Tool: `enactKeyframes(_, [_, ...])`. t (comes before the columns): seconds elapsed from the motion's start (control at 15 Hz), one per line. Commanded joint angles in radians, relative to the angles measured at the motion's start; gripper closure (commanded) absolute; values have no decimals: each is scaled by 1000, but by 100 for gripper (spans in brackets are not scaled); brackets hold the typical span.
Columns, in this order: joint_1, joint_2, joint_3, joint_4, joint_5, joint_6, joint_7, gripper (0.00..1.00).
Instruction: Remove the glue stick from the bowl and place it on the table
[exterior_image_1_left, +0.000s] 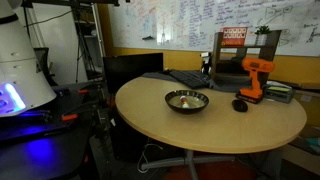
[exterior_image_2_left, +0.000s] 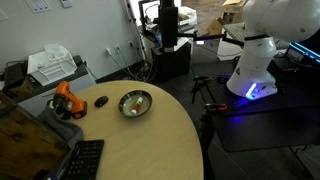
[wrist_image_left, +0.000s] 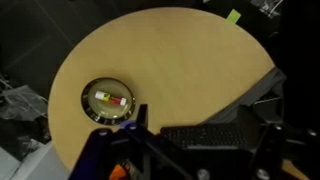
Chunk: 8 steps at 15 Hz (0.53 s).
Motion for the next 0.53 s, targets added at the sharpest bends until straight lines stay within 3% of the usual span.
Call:
enactKeyframes(0.0, [7,1,-6,3,-3,-3,3,0])
enactKeyframes(0.27, [7,1,-6,3,-4,-3,3,0])
enactKeyframes(0.4, [-13,27,8,-10,-83,62,-10,0])
enactKeyframes(0.47, [-7,47,-3,-32,-130,134,-89,0])
